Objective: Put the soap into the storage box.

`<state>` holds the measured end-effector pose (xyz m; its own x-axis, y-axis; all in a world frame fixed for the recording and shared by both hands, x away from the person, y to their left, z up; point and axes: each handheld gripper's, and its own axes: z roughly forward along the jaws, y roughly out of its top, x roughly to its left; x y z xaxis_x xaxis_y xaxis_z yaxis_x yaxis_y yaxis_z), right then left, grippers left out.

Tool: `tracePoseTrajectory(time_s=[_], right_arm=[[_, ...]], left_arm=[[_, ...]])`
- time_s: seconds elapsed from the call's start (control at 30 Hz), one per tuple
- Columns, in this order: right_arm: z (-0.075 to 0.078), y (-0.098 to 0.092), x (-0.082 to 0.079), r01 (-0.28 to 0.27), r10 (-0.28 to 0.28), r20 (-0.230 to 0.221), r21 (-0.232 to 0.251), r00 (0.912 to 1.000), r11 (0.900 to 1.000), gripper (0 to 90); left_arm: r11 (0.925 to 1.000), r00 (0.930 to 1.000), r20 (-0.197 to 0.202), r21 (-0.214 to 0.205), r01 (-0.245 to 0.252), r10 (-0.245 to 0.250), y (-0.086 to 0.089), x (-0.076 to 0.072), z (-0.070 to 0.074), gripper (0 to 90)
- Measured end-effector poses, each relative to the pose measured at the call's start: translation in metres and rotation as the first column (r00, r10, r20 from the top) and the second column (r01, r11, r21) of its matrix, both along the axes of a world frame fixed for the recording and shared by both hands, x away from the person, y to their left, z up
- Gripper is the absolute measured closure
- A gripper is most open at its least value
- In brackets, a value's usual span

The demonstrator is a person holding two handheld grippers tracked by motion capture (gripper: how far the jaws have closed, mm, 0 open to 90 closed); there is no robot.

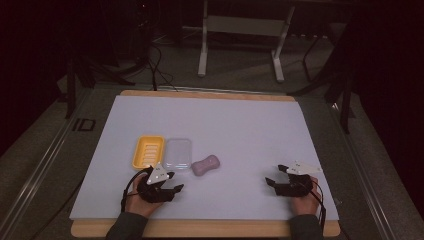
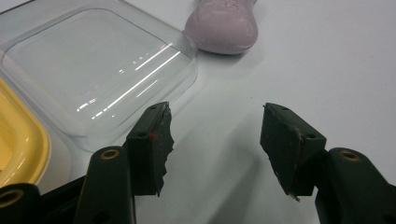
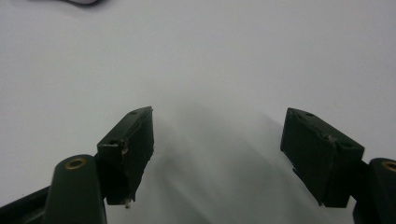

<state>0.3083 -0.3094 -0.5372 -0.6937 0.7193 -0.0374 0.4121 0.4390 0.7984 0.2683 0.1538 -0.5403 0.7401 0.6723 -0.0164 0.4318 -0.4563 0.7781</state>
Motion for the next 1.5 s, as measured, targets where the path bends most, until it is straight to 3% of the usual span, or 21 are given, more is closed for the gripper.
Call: tracePoseTrajectory(time_s=[0.3,0.43,0.5,0.6,0.87,1.13,1.5], right_arm=[[0.0,0.001,-0.001,-0.001,0.001,0.004,-0.008,1.0,1.0,25.3],[0.0,0.001,-0.001,-0.004,0.004,0.009,-0.01,1.0,0.9999,25.2],[0.0,0.001,-0.001,-0.006,0.006,0.012,-0.013,0.9999,0.9999,25.2],[0.0,0.002,-0.001,-0.01,0.01,0.011,-0.017,0.9999,0.9998,25.3],[0.0,0.002,-0.001,-0.017,0.018,0.013,-0.018,0.9998,0.9997,25.3],[0.0,0.002,-0.001,-0.019,0.019,0.012,-0.019,0.9998,0.9996,25.2],[0.0,0.003,-0.001,-0.024,0.024,0.009,-0.024,0.9997,0.9994,25.3]], left_arm=[[0.9998,0.9998,-0.013,0.012,0.016,-0.016,-0.001,0.001,0.0,43.3],[0.9997,0.999,-0.038,-0.01,0.024,-0.024,0.001,0.003,0.001,43.3],[0.9993,0.9985,-0.041,0.008,0.036,-0.036,0.002,0.003,0.002,43.5],[0.9992,0.9979,-0.054,-0.021,0.035,-0.037,0.004,0.003,0.005,44.1],[0.9977,0.9966,-0.054,0.024,0.064,-0.063,0.0,0.002,0.018,44.7],[0.997,0.9966,-0.058,0.049,0.061,-0.058,-0.003,0.006,0.029,44.7],[0.988,0.9919,-0.075,0.108,0.11,-0.103,-0.015,0.02,0.043,45.6]])
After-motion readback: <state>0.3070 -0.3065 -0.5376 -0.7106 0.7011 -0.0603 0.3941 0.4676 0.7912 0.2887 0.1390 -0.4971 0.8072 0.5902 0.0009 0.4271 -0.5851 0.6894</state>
